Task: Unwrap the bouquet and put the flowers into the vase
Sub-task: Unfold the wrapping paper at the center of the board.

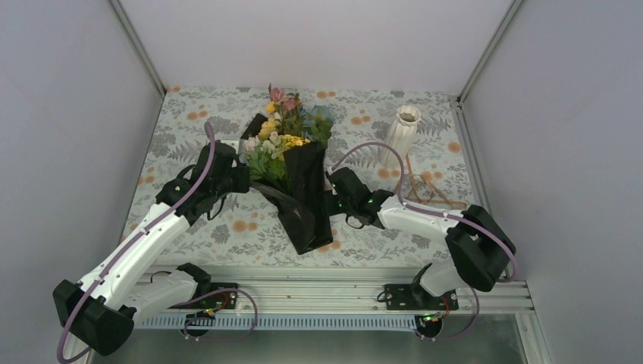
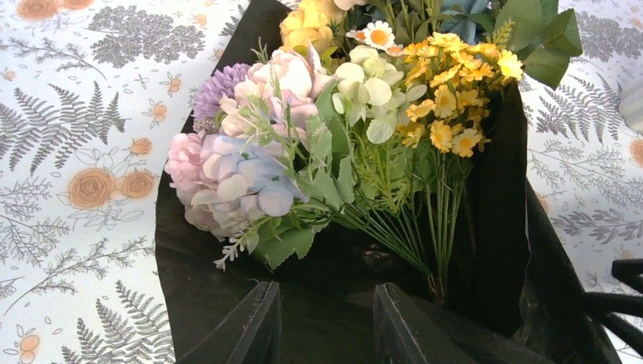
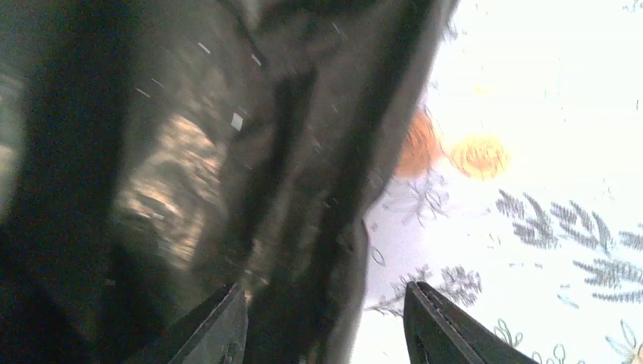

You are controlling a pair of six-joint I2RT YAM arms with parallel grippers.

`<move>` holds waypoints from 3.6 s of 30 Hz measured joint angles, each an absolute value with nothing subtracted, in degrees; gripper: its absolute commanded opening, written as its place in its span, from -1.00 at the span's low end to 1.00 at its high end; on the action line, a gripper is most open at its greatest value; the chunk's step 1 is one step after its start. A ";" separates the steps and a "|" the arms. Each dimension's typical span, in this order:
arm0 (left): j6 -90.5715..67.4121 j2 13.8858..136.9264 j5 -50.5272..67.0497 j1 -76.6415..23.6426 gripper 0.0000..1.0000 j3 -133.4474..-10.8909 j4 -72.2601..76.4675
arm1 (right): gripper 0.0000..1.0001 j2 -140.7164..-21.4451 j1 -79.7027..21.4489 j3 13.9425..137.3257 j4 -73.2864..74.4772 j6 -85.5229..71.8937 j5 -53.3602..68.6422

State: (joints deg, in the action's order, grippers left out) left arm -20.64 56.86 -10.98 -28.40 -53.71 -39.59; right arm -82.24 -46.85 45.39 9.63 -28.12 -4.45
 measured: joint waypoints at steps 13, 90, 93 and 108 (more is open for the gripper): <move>-19.97 56.53 -11.38 -28.40 -0.82 -53.71 -39.51 | -0.50 -88.86 -45.50 43.48 6.37 -29.85 -2.66; -60.20 62.41 -12.93 -27.90 -0.95 -66.52 -58.33 | -0.92 -92.47 -45.30 43.66 0.25 -31.88 0.08; -58.94 63.96 -15.75 -26.68 -0.95 -67.35 -57.76 | -0.92 -94.26 -45.21 45.82 0.12 -31.48 -0.91; -47.31 75.11 -19.07 -9.89 -0.95 -70.02 -49.74 | -0.87 -110.06 -42.78 63.11 -2.79 -31.51 -1.85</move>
State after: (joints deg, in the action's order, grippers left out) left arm -47.31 75.11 -19.07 -9.89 -70.02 -49.74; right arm -110.06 -42.78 63.11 -2.79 -31.51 -1.85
